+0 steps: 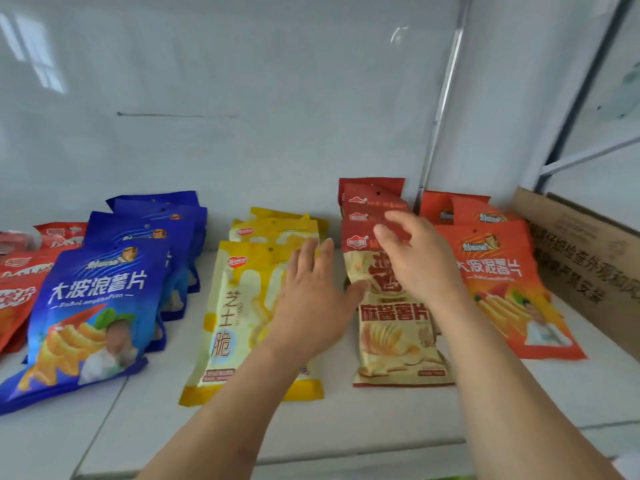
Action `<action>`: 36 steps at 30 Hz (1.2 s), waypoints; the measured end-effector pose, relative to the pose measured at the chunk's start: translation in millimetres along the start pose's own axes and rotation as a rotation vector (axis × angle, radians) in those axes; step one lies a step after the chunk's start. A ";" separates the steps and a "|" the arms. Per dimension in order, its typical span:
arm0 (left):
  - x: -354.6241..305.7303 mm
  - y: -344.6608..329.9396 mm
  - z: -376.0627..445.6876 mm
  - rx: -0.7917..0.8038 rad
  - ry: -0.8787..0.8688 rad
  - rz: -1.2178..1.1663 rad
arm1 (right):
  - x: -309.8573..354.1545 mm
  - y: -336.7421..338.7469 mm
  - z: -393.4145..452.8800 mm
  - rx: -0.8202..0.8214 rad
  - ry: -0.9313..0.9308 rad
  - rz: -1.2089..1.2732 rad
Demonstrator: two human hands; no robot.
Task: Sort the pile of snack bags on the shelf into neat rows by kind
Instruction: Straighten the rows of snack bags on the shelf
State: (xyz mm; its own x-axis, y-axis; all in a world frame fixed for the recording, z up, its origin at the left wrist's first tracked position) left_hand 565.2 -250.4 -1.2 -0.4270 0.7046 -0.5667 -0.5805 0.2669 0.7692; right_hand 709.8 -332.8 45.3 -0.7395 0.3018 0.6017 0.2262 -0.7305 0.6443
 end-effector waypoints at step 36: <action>-5.7 -91.1 36.6 -0.050 0.340 -0.422 | -116.3 -43.4 12.5 0.212 -0.396 0.132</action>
State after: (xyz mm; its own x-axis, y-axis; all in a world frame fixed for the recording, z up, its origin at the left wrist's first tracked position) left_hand 645.9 -254.6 -57.3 -0.3452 0.2887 -0.8930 -0.7786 0.4432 0.4442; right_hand 793.9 -328.6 -46.7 -0.4057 0.4553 0.7925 0.4575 -0.6494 0.6074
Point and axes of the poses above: each hand's wrist, its own z-axis towards the middle knuckle, its own y-axis out of the back of the hand, x = y × z, the point moved 7 cm from there along z, towards the middle knuckle, and after that the axes turned 1 degree about -y, right-handed, at the moved point
